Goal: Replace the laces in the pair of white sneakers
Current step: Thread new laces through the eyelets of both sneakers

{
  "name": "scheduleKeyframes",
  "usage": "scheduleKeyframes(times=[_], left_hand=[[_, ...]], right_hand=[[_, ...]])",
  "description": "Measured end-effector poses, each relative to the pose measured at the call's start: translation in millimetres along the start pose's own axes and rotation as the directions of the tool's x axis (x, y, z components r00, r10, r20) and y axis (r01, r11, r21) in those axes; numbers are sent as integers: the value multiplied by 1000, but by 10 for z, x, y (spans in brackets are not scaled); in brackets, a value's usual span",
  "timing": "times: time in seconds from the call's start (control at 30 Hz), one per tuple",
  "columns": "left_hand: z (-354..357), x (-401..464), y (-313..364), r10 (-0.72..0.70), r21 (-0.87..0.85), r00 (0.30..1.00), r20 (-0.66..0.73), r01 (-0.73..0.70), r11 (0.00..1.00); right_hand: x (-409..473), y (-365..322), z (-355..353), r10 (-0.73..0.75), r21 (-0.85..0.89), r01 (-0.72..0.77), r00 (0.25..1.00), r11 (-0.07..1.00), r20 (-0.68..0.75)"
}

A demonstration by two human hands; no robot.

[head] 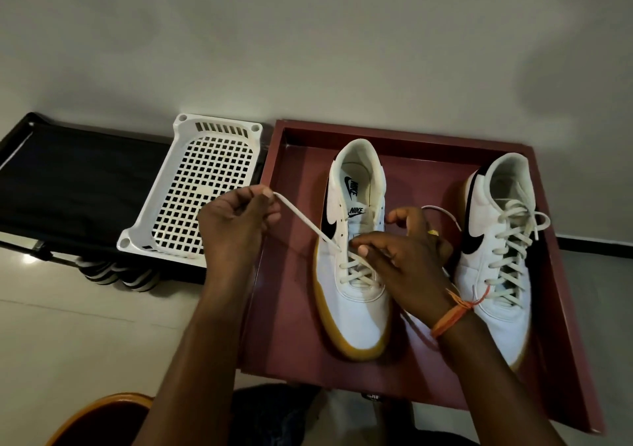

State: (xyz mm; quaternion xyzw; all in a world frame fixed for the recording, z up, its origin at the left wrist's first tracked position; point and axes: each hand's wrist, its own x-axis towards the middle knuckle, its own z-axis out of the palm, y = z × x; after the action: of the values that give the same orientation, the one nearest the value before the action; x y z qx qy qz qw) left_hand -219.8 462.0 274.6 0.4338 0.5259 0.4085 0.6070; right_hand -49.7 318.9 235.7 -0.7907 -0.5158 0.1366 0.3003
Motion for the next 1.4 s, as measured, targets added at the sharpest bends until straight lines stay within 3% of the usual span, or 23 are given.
scheduleKeyframes(times=[0.07,0.17,0.23,0.53,0.6,0.7,0.73,0.8,0.87,0.93,1.07,1.2,1.27,1.33,1.4], left_hand=[[37,-15,-103,-90,197,995,47,79,977],[144,-133,-204,-341,506,931,131,233,830],[215,-232,-240,-387,584,901,196,209,784],[303,-231,-321,-44,506,933,358,-154,848],[275,-183,-287,41,416,962,271,-155,896],[139,-14,-216,98,246,995,-27,-88,965],[105,10,-217,69,249,996,-47,-55,967],[115,-30,-229,-99,346,993,58,73,936],[154,-123,-230,-329,491,927,179,205,847],[208,-195,-244,-431,571,864,261,222,791],[346,-243,-311,-264,538,903,340,43,842],[367,-232,-317,22,571,926,378,-252,781],[359,-204,-266,209,528,927,311,-352,773],[341,-148,-185,360,418,922,145,-387,822],[295,-92,-149,341,355,937,76,-345,869]], right_hand=[[40,81,-6,-22,90,24,999,996,-25],[54,162,-1,-76,79,80,996,994,-49],[42,144,12,-89,94,94,995,991,-56],[51,89,15,-52,176,81,985,981,-163],[57,71,-20,-23,228,61,986,972,-165],[55,80,-57,15,291,25,991,956,-137],[50,81,-65,33,309,7,992,951,-125],[48,88,-75,51,330,-13,993,944,-108],[49,79,-79,44,318,-6,993,948,-111],[53,73,-87,33,312,6,992,950,-119],[59,35,-67,20,286,26,987,958,-157],[76,17,-81,28,277,19,986,961,-162],[74,26,-94,27,277,17,987,961,-157],[69,23,-94,33,277,14,986,961,-164],[67,14,-86,35,263,13,984,965,-177]])
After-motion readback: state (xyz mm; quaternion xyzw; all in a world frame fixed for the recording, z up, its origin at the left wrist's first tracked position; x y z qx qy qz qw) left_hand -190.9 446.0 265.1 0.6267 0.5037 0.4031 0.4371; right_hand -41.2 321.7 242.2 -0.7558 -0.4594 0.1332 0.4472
